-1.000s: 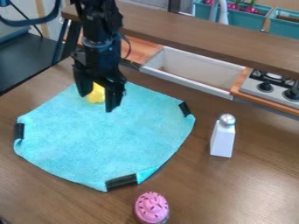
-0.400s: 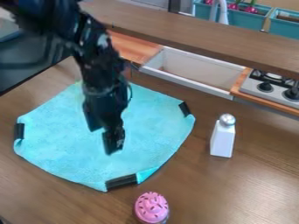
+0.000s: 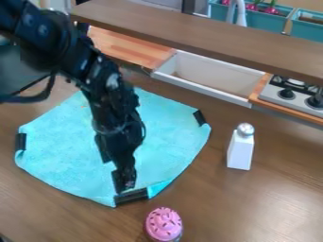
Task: Fold the cloth from the bottom right to the top left
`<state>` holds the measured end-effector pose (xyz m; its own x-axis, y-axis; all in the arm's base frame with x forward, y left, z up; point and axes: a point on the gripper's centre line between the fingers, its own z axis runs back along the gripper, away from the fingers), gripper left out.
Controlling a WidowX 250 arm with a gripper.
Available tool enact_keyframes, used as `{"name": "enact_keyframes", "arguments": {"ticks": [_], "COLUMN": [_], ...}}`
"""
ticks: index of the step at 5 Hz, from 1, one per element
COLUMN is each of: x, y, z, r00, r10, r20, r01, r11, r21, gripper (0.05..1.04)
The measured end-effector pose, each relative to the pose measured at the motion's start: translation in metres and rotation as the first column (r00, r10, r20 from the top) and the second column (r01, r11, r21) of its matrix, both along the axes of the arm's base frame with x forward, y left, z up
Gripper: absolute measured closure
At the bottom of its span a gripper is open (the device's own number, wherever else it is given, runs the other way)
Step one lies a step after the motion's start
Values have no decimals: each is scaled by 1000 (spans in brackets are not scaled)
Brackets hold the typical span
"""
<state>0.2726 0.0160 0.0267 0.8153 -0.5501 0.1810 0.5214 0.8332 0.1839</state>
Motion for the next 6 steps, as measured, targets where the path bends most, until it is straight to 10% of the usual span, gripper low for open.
{"name": "enact_keyframes", "arguments": {"ticks": [6], "x": [2], "y": [-11], "z": [-26], "r00": [998], "r10": [-59], "r20": [12], "r01": [59], "r11": [998], "r21": [-9], "gripper": [82]}}
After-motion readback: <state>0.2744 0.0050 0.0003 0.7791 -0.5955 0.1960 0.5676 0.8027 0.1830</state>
